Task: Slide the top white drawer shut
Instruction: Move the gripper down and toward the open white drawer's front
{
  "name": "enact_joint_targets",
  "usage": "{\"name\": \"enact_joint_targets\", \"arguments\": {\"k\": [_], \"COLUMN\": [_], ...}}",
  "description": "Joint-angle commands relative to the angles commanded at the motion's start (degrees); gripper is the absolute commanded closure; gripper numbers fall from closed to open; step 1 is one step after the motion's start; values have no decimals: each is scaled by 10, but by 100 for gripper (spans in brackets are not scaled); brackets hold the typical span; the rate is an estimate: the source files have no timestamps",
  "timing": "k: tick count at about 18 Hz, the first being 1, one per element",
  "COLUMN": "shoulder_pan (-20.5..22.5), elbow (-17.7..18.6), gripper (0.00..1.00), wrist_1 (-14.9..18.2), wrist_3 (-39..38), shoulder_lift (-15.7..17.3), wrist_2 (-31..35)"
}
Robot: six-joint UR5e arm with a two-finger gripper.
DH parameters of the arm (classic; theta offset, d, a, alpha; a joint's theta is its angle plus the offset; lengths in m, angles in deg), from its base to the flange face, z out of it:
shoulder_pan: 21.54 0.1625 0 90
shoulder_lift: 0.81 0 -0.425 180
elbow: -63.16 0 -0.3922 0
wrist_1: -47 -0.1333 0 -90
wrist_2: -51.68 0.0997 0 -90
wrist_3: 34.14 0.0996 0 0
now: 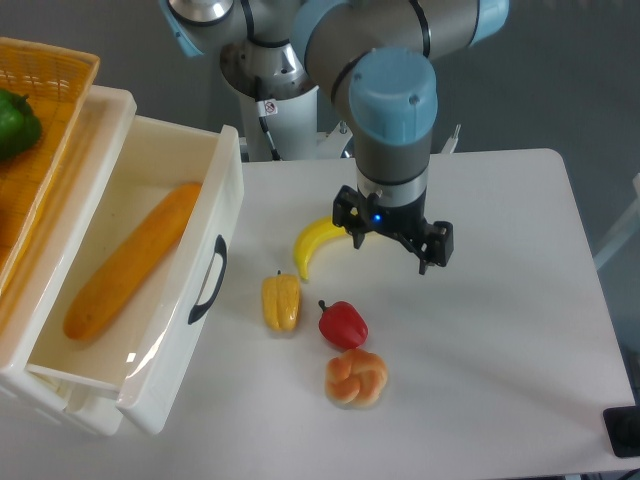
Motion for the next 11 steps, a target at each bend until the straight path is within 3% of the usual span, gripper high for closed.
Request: {"name": "enact_joint_targets", "arguments": {"k": [7, 11], "shoulder_pan": [-1, -10], "elbow": [1, 1], "gripper": [0, 0], "wrist_1": [-19, -50], "wrist_3": [3, -3], "shoulder_lift": [-16, -26], "wrist_2": [1, 0]}}
